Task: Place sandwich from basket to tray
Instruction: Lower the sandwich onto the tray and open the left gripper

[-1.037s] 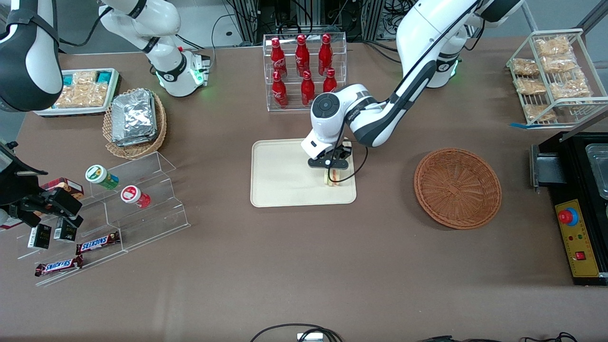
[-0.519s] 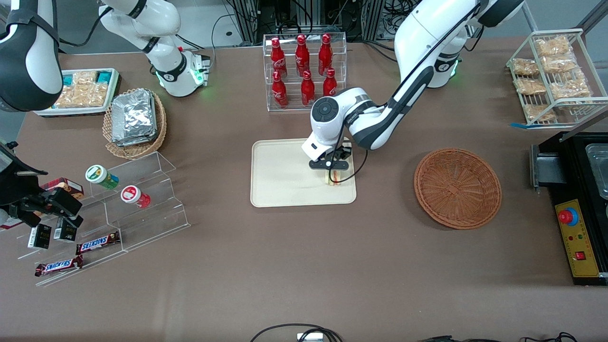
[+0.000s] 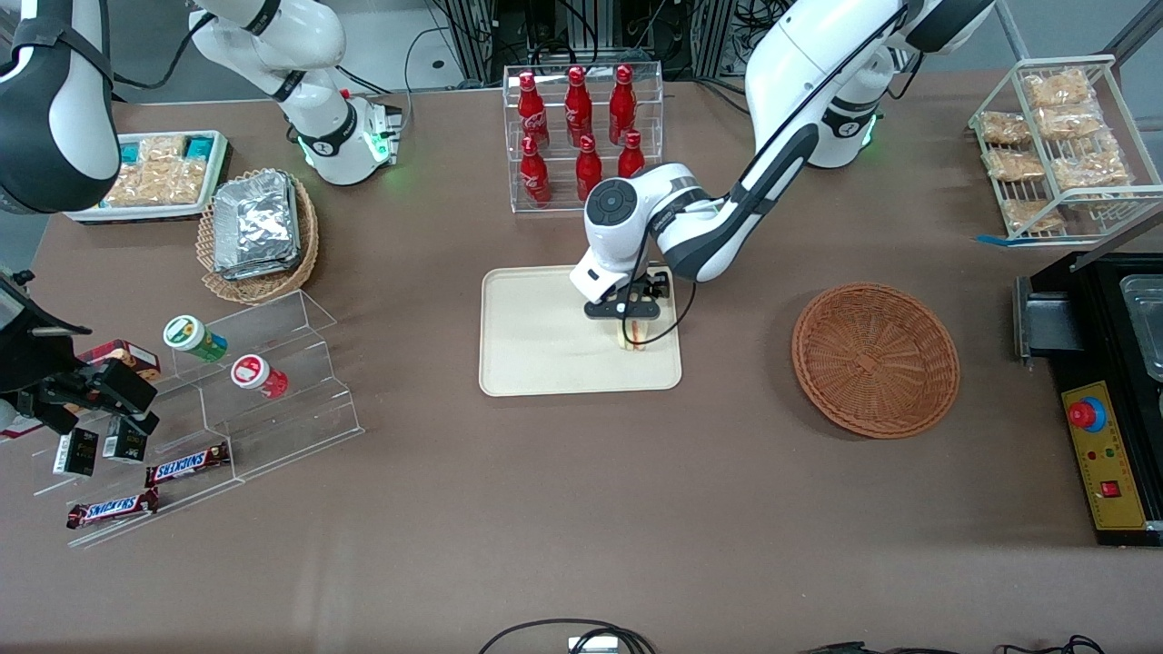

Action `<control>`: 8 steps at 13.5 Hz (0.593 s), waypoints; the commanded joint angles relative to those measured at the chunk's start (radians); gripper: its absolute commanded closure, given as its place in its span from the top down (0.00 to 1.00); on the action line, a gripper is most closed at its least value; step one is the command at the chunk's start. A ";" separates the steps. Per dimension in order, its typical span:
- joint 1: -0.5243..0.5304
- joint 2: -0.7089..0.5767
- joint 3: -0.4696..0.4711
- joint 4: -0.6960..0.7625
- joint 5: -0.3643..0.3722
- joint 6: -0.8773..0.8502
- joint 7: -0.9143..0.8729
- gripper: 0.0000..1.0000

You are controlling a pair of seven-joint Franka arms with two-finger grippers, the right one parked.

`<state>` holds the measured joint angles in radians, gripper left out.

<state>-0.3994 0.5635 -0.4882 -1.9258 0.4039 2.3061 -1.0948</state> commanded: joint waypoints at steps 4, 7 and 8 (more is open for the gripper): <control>0.045 -0.039 0.003 0.115 0.003 -0.128 -0.057 0.99; 0.112 -0.057 0.002 0.184 0.003 -0.207 -0.057 0.99; 0.141 -0.071 0.002 0.191 0.003 -0.221 -0.065 0.99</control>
<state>-0.3020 0.5241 -0.4818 -1.7546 0.4038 2.1309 -1.1360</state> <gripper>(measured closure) 0.009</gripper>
